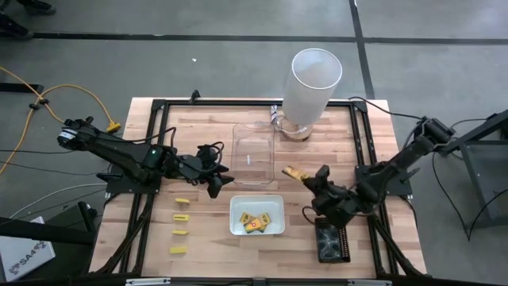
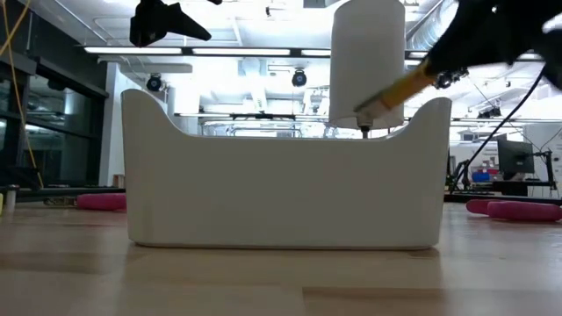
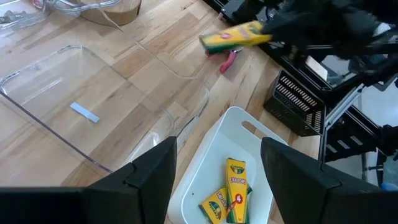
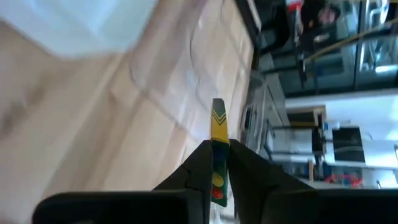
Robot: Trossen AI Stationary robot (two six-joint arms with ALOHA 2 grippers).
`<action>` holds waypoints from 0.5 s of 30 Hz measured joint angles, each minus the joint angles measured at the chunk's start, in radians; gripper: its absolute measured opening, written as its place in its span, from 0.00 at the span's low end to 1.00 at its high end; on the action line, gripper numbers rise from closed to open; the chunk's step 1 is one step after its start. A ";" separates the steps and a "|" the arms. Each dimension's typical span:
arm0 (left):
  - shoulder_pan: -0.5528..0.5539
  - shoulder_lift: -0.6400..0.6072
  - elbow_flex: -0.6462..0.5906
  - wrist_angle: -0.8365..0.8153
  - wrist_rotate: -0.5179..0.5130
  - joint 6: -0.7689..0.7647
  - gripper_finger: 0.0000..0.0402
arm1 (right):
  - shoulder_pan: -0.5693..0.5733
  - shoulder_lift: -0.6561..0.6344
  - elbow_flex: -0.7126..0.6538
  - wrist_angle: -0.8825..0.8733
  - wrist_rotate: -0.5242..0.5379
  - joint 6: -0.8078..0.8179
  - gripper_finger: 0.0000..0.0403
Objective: Pick & Place School Supplies
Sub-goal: Put the yellow crayon box into the white bin
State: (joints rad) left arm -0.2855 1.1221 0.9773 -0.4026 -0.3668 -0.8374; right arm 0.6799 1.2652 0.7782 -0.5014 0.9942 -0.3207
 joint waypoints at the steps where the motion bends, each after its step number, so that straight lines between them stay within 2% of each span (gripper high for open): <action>1: 0.000 0.000 0.000 0.000 0.000 0.000 0.56 | 0.017 0.000 0.012 0.010 -0.002 0.000 0.09; 4: 0.000 0.000 0.000 0.000 0.000 0.000 0.56 | 0.062 0.000 0.031 0.083 -0.025 -0.007 0.06; 8: 0.000 0.000 0.000 0.000 0.000 0.000 0.56 | 0.087 0.013 0.032 0.214 -0.105 -0.050 0.02; 15: 0.000 0.000 0.000 0.000 0.000 0.000 0.56 | 0.065 0.138 0.032 0.423 -0.202 -0.197 0.05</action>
State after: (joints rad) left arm -0.2853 1.1221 0.9775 -0.4026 -0.3668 -0.8371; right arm 0.7453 1.4037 0.8097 -0.0786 0.7925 -0.5172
